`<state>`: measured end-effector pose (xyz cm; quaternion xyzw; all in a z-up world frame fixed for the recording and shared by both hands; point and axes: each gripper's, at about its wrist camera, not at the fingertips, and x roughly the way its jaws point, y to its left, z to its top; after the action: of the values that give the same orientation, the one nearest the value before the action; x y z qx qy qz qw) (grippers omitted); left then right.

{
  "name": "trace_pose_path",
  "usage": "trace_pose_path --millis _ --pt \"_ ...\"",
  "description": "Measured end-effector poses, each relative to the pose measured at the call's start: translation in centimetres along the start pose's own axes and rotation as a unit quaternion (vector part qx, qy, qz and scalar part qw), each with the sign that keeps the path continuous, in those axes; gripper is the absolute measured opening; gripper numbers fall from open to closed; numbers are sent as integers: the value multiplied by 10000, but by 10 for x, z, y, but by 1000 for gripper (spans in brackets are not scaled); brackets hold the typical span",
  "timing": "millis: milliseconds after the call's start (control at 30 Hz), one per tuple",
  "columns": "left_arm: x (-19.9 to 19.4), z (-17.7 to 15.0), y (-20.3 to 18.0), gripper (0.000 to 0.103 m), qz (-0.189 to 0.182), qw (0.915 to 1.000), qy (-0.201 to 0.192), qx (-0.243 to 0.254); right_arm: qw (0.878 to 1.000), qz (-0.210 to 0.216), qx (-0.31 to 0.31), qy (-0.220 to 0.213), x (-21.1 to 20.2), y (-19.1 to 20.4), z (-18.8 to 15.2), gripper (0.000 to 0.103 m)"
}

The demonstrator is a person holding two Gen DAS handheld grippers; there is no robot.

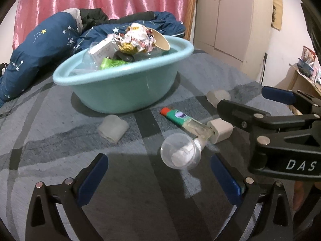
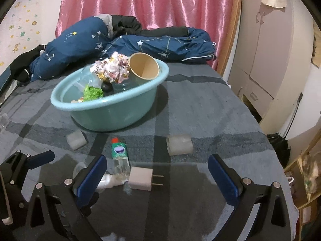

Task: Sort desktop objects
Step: 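Withdraw both open tools from the basin toward the remaining items, then grasp the small clear measuring cup with the left tool while the right tool grasps the white plug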

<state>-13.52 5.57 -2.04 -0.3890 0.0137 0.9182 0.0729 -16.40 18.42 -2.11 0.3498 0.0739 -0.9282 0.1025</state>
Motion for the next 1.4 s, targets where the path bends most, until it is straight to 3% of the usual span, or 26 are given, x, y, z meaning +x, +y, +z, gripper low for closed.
trace_pose_path --millis 167,433,800,900,967,1067,1400 --pt "5 -5 -1 103 -9 10000 -27 -33 9995 77 295 3 7 -7 -12 103" --pt "12 -4 3 103 -103 9998 84 -170 9995 129 218 195 17 -10 -18 103" --pt "10 3 10 103 -364 9985 -56 -397 9996 50 197 172 16 -12 -16 103" --pt "10 4 10 91 -466 9981 -69 -401 9996 72 220 146 14 -13 -15 103" --pt "9 3 11 74 -532 9978 -52 -403 9996 82 216 153 14 -13 -14 103" --pt "6 2 10 39 -650 9972 -73 -363 9997 68 203 128 13 -12 -13 103" --pt "-5 2 24 39 -504 9975 -170 -471 9994 112 268 160 13 -10 -12 103"
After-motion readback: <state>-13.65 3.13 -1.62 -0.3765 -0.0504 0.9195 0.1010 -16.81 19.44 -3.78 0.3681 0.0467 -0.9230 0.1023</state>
